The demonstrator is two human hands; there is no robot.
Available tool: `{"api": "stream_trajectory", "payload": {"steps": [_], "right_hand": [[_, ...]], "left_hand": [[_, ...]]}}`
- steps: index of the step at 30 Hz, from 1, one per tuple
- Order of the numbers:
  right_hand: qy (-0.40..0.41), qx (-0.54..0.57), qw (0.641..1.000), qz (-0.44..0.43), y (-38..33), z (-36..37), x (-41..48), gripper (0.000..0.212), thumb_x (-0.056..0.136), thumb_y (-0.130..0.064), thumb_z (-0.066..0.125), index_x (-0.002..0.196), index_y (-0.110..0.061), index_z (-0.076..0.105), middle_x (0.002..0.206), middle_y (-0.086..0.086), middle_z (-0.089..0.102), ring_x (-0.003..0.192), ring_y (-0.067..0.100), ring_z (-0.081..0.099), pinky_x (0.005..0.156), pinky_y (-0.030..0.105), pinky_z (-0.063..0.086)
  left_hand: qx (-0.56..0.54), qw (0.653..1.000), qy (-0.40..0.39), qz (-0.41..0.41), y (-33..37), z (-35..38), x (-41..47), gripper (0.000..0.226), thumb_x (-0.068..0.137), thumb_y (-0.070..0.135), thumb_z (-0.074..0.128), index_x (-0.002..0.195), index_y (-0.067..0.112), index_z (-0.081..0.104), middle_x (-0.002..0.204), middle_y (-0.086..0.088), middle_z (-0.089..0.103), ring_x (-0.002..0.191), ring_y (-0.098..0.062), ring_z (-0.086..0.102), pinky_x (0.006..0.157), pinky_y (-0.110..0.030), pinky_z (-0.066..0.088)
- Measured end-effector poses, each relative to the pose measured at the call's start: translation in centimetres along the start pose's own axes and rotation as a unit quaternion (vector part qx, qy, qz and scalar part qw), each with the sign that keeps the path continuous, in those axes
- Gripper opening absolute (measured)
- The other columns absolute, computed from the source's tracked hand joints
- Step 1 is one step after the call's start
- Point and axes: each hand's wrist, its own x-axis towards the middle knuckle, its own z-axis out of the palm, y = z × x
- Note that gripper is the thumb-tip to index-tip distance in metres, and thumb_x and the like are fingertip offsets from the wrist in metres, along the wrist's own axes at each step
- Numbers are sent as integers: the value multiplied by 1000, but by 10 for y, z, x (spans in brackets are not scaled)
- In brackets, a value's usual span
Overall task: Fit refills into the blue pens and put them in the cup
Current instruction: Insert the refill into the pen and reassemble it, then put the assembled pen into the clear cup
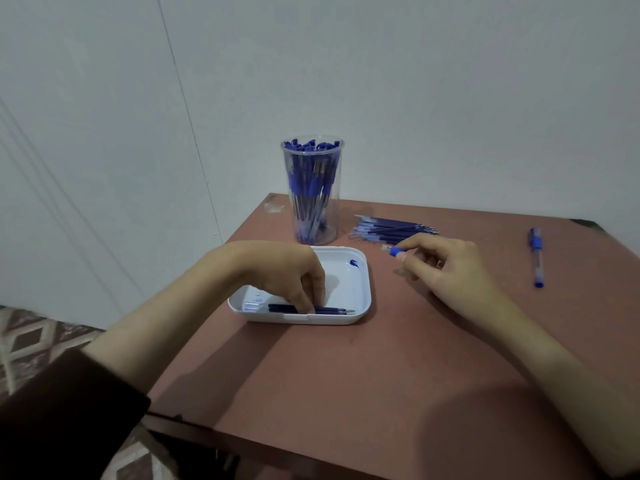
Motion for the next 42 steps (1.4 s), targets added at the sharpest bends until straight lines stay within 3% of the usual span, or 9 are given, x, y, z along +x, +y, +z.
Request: {"api": "stream_trajectory", "payload": {"steps": [4, 7, 11, 13, 16, 21, 25, 34, 42], "right_hand": [[6, -2, 1000, 5, 3, -2, 1, 19, 86, -15, 66, 77, -31, 67, 64, -5, 64, 72, 28, 66, 69, 34, 48], [14, -8, 1000, 3, 3, -4, 2, 21, 87, -14, 66, 75, -31, 66, 58, -4, 61, 63, 14, 63, 63, 25, 45], [61, 18, 998, 30, 1, -11, 4, 15, 87, -18, 66, 77, -29, 69, 59, 7, 56, 58, 20, 53, 56, 20, 35], [86, 46, 994, 56, 1, -17, 5, 13, 88, -17, 65, 80, -27, 70, 62, 11, 59, 56, 14, 51, 56, 19, 37], [100, 58, 989, 92, 3, -26, 7, 12, 90, -16, 62, 85, -23, 71, 63, 7, 61, 48, 2, 49, 51, 15, 40], [120, 95, 976, 155, 22, -32, 9, 20, 89, -18, 61, 75, -31, 68, 56, -3, 62, 50, 7, 50, 56, 30, 41], [116, 78, 978, 156, 30, -38, 11, 19, 88, -17, 61, 75, -29, 68, 57, -7, 63, 56, 12, 53, 61, 33, 42], [70, 61, 987, 128, 29, -40, 11, 12, 88, -12, 63, 82, -20, 70, 61, -5, 61, 58, 8, 54, 61, 21, 46], [80, 47, 990, 110, 31, -39, 11, 10, 87, -12, 65, 86, -20, 72, 63, 1, 63, 61, 15, 55, 64, 34, 51]], "left_hand": [[4, 1000, -16, -7, 0, -3, 8, 12, 81, 17, 71, 82, 27, 64, 76, 13, 62, 70, -5, 55, 73, -19, 46], [-14, 1000, -3, -6, -1, -7, 8, 10, 79, 17, 74, 84, 22, 67, 76, 9, 65, 71, -9, 58, 75, -24, 49], [-152, 979, 125, 55, 5, -22, 3, 6, 82, 10, 72, 82, 13, 66, 67, 5, 63, 60, -3, 57, 63, -18, 50], [-294, 923, 227, 105, 17, -27, 5, 6, 85, 9, 67, 82, 11, 62, 72, -2, 65, 63, -8, 61, 66, -24, 52], [-496, 797, 312, 148, 42, -25, 24, 5, 92, 10, 57, 89, 12, 54, 71, -5, 70, 61, -16, 66, 65, -35, 56], [-638, 652, 381, 150, 80, -1, 69, 7, 99, 5, 43, 101, 12, 45, 80, -10, 68, 65, -15, 70, 63, -26, 58], [-706, 580, 373, 161, 90, 9, 85, 32, 92, -10, 47, 116, 10, 42, 88, -9, 68, 72, -9, 70, 68, -21, 57], [-741, 535, 379, 146, 89, 8, 89, 20, 92, -7, 50, 99, 9, 59, 93, -6, 67, 84, -13, 67, 73, -22, 58], [-739, 538, 378, 146, 93, 10, 89, 18, 92, -7, 50, 102, 5, 58, 91, -8, 66, 80, -12, 67, 73, -22, 58]]}}
